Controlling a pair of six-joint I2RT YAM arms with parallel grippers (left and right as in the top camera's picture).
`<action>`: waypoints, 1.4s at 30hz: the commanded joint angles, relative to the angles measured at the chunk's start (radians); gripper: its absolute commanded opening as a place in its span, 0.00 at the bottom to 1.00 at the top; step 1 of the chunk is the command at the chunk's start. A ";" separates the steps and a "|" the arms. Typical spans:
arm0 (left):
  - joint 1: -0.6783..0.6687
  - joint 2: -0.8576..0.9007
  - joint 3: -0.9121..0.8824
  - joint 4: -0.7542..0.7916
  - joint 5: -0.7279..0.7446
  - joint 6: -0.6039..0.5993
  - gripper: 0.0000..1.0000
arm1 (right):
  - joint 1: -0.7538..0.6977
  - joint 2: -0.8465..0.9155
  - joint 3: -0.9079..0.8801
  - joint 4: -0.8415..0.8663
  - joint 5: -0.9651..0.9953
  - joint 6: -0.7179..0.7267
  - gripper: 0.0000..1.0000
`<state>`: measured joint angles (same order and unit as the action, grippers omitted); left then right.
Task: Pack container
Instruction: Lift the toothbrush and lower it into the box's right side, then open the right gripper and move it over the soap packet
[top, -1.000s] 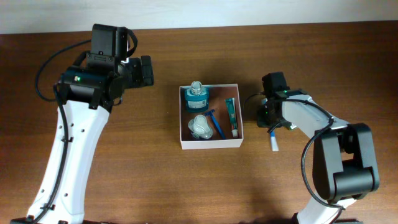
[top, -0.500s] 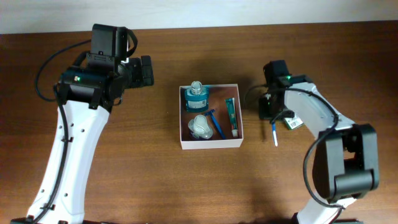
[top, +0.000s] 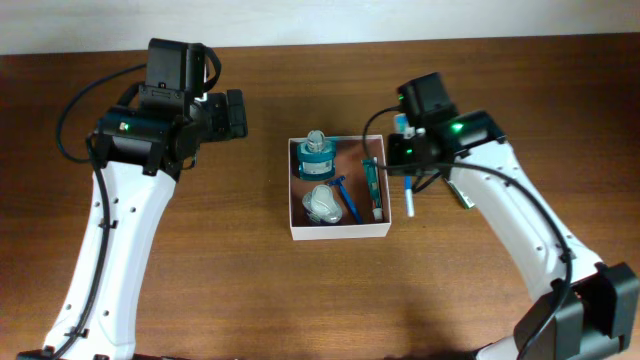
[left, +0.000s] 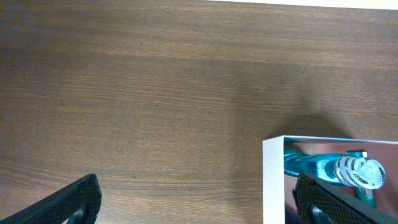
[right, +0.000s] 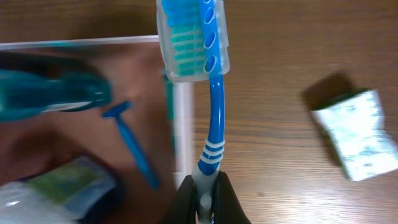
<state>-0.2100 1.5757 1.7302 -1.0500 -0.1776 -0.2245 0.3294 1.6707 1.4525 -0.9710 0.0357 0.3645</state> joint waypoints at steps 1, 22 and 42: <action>0.003 -0.005 0.014 0.002 -0.014 0.016 1.00 | 0.064 0.000 0.015 0.017 -0.009 0.097 0.04; 0.003 -0.005 0.014 0.002 -0.014 0.016 0.99 | 0.142 0.219 0.009 0.123 -0.005 0.150 0.04; 0.003 -0.005 0.014 0.002 -0.014 0.016 1.00 | 0.142 0.285 0.007 0.123 -0.029 0.149 0.08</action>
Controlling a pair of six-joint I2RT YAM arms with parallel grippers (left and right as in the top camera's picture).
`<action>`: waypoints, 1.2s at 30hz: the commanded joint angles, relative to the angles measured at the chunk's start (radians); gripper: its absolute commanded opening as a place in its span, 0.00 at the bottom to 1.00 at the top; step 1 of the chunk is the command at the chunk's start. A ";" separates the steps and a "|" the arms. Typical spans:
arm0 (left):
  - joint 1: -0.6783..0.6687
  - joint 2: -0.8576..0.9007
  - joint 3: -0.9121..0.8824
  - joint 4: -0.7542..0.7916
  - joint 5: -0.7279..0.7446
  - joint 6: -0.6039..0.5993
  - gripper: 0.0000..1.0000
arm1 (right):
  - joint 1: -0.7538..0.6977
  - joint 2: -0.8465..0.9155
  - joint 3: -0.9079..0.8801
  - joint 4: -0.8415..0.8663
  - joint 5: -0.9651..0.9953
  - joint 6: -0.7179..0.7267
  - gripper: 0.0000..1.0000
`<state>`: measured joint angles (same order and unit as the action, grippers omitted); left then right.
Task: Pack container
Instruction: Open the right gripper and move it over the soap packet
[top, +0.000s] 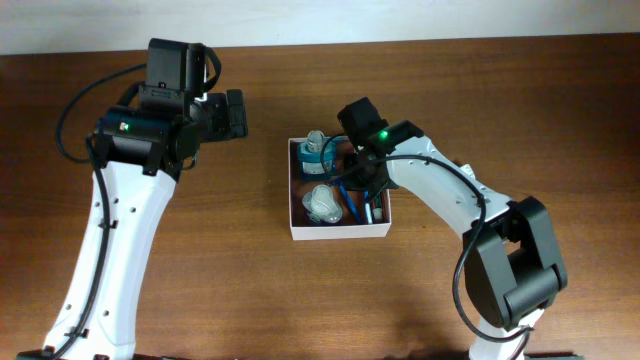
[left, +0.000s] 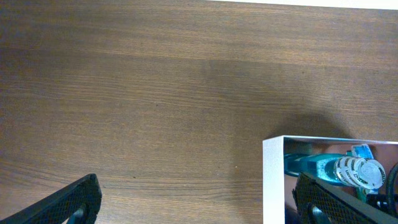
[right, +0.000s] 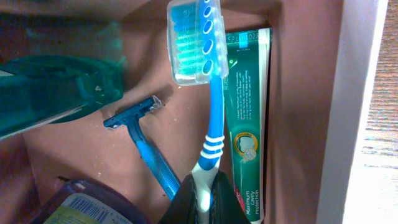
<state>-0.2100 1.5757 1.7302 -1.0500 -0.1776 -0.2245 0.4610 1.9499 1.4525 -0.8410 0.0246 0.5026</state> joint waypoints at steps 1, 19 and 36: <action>0.003 -0.005 0.014 0.002 -0.014 0.016 0.99 | 0.010 0.005 0.007 -0.007 -0.018 0.011 0.17; 0.003 -0.005 0.014 0.002 -0.014 0.016 0.99 | -0.002 -0.209 0.072 -0.051 -0.026 -0.080 0.53; 0.003 -0.005 0.014 0.002 -0.014 0.016 0.99 | -0.411 -0.328 0.034 -0.282 0.219 -0.133 0.99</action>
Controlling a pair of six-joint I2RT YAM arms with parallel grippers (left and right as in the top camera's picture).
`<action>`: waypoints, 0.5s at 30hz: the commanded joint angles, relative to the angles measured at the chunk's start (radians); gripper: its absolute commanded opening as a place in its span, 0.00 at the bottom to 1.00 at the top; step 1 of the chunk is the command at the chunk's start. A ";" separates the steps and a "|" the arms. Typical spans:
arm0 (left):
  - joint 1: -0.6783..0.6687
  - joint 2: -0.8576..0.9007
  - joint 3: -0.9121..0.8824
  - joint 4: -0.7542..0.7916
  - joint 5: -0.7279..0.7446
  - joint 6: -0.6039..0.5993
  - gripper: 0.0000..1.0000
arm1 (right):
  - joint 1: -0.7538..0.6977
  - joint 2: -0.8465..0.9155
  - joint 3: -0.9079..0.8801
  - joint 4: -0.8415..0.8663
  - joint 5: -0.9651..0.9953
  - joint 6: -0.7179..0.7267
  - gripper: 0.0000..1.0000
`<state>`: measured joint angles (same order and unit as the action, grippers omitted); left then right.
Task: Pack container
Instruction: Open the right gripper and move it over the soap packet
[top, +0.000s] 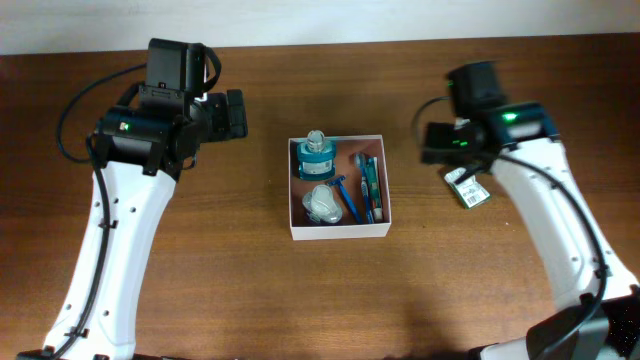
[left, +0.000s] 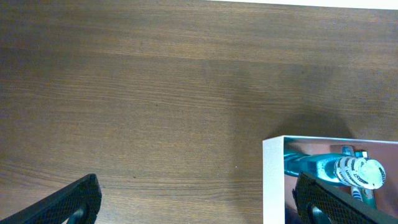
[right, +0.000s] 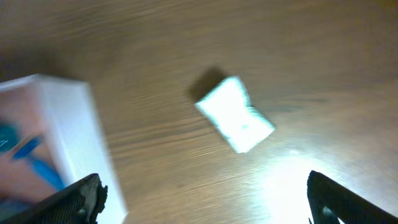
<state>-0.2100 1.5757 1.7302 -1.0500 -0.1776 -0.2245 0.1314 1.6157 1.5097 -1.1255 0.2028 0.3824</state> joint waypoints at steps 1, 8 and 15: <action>0.003 -0.005 0.014 0.002 -0.014 0.016 0.99 | -0.114 0.008 -0.029 0.008 0.029 -0.024 0.99; 0.003 -0.005 0.014 0.002 -0.014 0.016 0.99 | -0.262 0.033 -0.073 0.077 -0.181 -0.250 0.98; 0.003 -0.005 0.014 0.002 -0.014 0.016 0.99 | -0.319 0.092 -0.194 0.204 -0.341 -0.383 0.98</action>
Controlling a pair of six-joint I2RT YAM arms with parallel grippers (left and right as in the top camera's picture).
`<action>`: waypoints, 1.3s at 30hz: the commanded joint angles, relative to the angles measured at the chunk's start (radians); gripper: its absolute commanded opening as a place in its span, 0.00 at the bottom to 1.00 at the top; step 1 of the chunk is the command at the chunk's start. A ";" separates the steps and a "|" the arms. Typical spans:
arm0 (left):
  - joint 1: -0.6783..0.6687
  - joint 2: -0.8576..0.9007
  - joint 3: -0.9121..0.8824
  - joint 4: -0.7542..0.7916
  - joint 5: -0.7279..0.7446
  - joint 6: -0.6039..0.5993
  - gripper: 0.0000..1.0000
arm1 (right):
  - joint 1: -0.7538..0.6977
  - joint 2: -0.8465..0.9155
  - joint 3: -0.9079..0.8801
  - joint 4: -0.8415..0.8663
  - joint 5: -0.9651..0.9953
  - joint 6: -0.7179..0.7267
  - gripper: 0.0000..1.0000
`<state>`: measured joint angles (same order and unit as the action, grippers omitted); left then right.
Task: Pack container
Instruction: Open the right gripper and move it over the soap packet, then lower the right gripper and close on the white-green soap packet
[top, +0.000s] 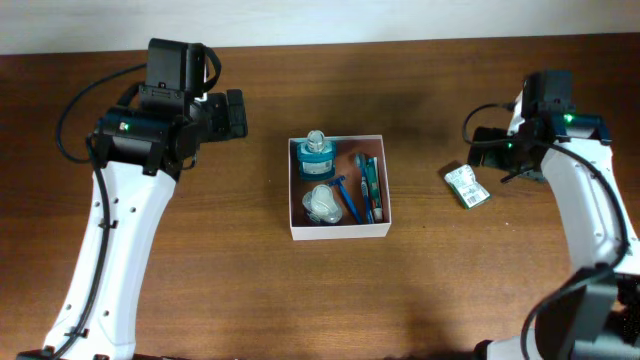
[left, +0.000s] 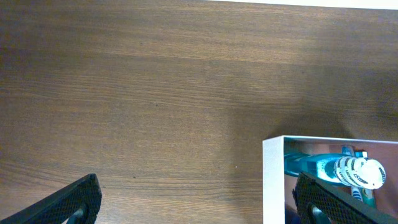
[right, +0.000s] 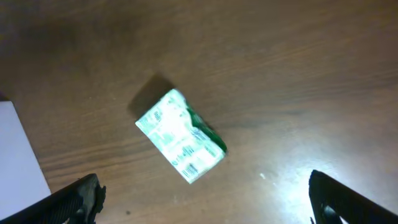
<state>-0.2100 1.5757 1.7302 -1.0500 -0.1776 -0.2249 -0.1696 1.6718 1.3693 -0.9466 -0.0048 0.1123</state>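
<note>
The white box sits mid-table and holds a teal bottle, a clear pouch, a blue razor, a blue toothbrush and a green toothpaste tube. A small green-and-white packet lies on the wood to the box's right. My right gripper hangs open just above that packet, holding nothing. Far to the box's left, my left gripper is open and empty, with the box corner and bottle by its right finger.
Bare brown wooden table surrounds the box. A pale wall edge runs along the far side of the table. The left arm's white link reaches in from the front left.
My right gripper has shifted further right and now sits over the green-and-white packet, which shows sharper and nearer the middle of the wrist view. The left arm has not moved.
My right gripper was first shut on the blue toothbrush just beyond the box's right wall. Then it held the brush inside the box over the toothpaste. Later the brush lay in the box and the gripper was open, off to the right, and it is now at the packet.
</note>
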 joint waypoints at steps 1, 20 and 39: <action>0.003 -0.005 0.014 0.002 -0.014 0.017 0.99 | -0.022 0.051 -0.082 0.054 -0.193 -0.152 0.98; 0.003 -0.005 0.014 0.002 -0.014 0.017 0.99 | -0.022 0.124 -0.232 0.192 -0.225 -0.224 0.98; 0.003 -0.005 0.014 0.002 -0.014 0.016 0.99 | -0.021 0.125 -0.232 0.174 -0.040 -0.096 0.97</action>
<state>-0.2100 1.5757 1.7302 -1.0504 -0.1776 -0.2245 -0.1875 1.7966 1.1439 -0.7795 -0.1371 -0.0376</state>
